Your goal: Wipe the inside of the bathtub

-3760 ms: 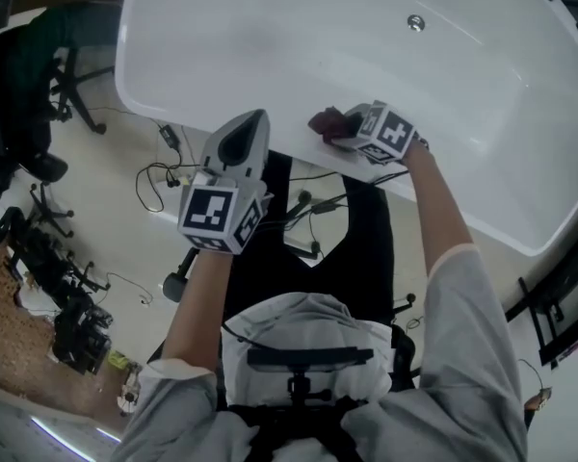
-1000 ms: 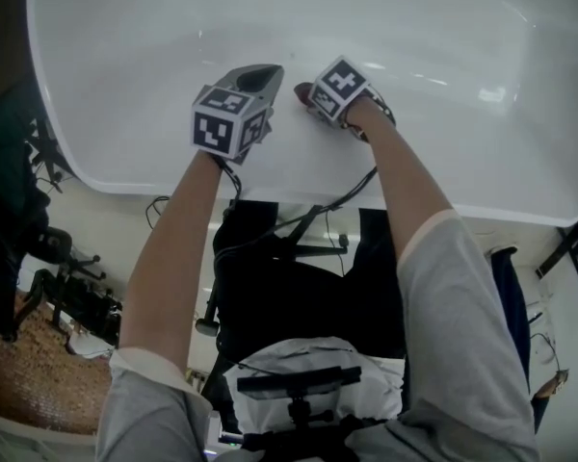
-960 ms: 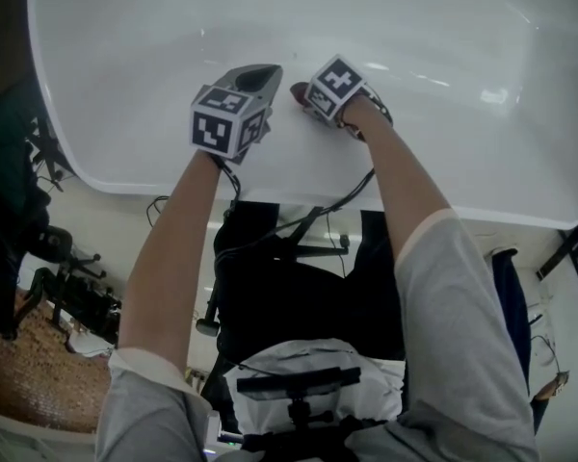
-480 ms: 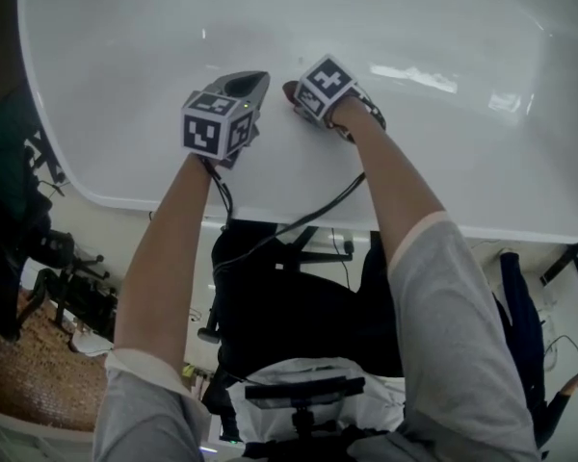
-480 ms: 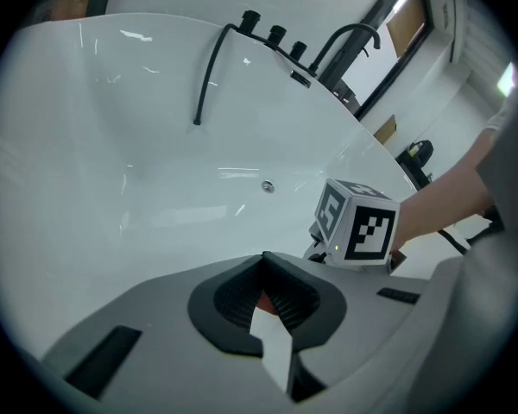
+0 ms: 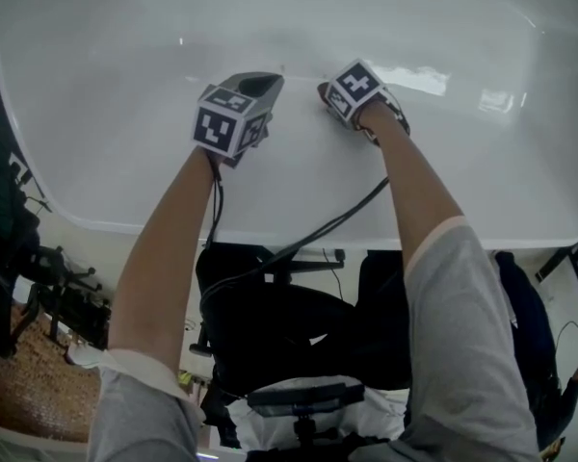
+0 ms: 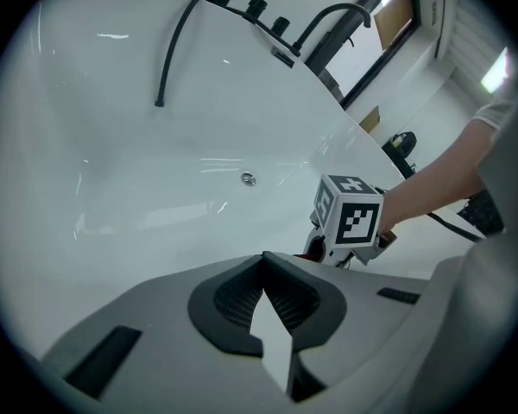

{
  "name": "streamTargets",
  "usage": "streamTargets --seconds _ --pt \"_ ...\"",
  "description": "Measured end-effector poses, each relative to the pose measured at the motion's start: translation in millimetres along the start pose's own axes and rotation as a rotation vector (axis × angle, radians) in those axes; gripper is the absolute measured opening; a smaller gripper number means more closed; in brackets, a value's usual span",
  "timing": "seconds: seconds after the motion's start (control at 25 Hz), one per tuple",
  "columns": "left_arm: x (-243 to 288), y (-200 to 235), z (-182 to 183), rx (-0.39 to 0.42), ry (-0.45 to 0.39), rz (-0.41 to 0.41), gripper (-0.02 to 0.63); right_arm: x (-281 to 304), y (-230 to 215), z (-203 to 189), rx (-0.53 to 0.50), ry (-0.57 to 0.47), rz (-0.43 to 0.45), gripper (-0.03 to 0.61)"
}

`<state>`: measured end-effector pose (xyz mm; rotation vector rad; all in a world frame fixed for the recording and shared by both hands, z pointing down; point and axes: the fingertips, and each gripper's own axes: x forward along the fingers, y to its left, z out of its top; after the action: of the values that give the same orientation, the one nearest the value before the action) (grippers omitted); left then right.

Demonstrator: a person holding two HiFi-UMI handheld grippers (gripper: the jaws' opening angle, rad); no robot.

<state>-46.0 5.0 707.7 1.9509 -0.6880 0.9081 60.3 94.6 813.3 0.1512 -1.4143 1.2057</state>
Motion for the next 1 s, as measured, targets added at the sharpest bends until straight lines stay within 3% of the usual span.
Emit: streamTargets --seconds 0.32,0.52,0.72,1.0 --pt "-12 52 -24 -0.08 -0.015 0.067 0.008 35 64 76 -0.104 -0.066 0.136 0.117" --pt "-18 82 -41 -0.104 0.003 0.105 0.008 56 86 110 -0.159 -0.102 0.16 0.117" --pt "-10 76 -38 -0.078 0.012 0.072 0.008 58 60 98 -0.095 -0.121 0.15 0.117" --pt "13 54 -15 -0.03 0.003 0.012 0.008 57 -20 51 0.034 -0.054 -0.016 0.117"
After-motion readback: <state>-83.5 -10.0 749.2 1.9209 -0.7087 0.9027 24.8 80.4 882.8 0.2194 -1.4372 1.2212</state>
